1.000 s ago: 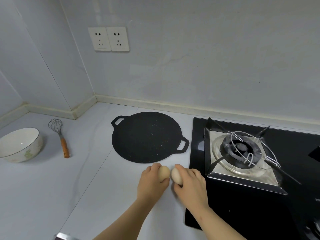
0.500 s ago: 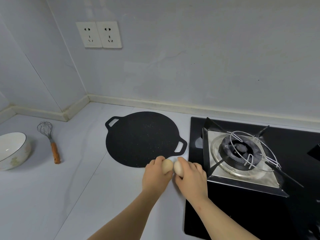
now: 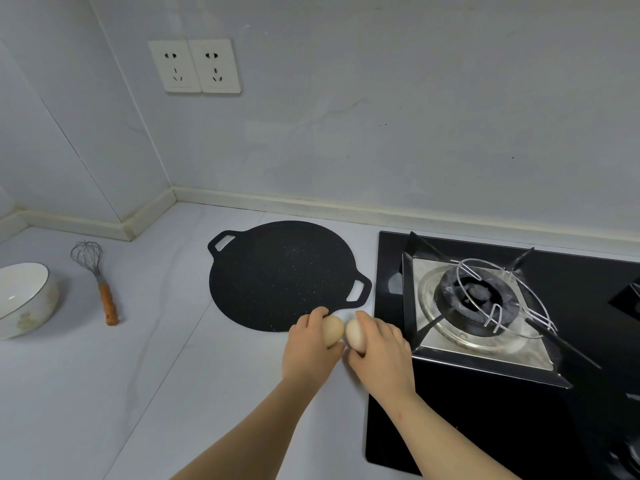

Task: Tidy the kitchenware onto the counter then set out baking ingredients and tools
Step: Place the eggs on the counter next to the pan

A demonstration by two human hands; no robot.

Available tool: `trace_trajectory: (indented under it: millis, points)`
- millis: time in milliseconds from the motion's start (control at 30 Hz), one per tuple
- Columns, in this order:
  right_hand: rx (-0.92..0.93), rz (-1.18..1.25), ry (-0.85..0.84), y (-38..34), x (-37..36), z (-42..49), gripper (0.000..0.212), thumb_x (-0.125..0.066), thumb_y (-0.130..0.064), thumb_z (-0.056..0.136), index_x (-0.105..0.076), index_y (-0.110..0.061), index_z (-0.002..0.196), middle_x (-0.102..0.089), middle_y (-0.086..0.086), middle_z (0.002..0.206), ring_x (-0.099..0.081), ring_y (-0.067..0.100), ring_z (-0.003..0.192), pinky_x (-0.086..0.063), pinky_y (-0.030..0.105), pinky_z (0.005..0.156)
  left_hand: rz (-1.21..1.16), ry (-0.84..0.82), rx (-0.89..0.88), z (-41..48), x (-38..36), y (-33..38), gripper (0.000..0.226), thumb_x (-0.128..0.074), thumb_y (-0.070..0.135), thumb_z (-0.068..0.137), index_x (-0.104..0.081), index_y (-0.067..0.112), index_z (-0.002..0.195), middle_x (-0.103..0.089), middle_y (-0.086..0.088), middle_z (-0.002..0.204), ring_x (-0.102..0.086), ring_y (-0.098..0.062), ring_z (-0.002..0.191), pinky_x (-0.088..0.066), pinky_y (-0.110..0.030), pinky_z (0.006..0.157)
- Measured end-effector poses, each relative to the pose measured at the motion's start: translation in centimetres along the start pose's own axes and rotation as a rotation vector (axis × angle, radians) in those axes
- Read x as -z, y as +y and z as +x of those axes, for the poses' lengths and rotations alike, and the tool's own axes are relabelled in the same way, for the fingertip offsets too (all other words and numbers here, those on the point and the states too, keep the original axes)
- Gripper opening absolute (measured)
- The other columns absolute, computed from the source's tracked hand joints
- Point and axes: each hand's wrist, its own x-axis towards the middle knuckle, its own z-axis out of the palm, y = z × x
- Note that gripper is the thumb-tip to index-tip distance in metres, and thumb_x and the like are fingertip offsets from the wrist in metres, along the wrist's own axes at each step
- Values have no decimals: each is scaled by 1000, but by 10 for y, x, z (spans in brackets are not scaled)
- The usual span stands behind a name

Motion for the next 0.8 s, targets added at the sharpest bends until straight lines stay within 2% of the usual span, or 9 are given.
trace_trajectory:
  millis: [233, 467, 667, 800]
  points:
    - [-2, 68, -12, 3, 0, -7, 65, -57, -31, 84, -27, -29, 142, -37, -8, 139, -35, 16, 128, -32, 27, 103, -11, 15, -10, -7, 1, -6, 71, -72, 26, 79, -32, 23, 139, -38, 2, 137, -41, -15, 123, -39, -24, 100]
    - [-6, 155, -8, 3, 9, -20, 64, -61, -29, 83, -30, -30, 139, -36, -8, 139, -36, 15, 127, -35, 26, 103, 13, 58, -3, -21, 5, -4, 77, -74, 28, 78, -28, 24, 140, -32, 3, 142, -36, -16, 129, -36, -27, 103]
    - [-9, 232, 4, 5, 23, -32, 64, -62, -29, 84, -30, -28, 140, -37, -7, 140, -36, 16, 128, -35, 29, 105, 20, 125, -7, -35, 11, 7, 78, -75, 28, 77, -30, 20, 140, -34, 1, 143, -35, -18, 130, -34, -29, 106]
    - [-8, 293, 0, 11, 30, -40, 64, -64, -30, 83, -32, -29, 140, -42, -8, 138, -38, 15, 127, -38, 33, 104, 8, 183, -40, -49, 11, 18, 72, -76, 24, 75, -36, 19, 135, -40, 1, 136, -38, -17, 126, -35, -27, 102]
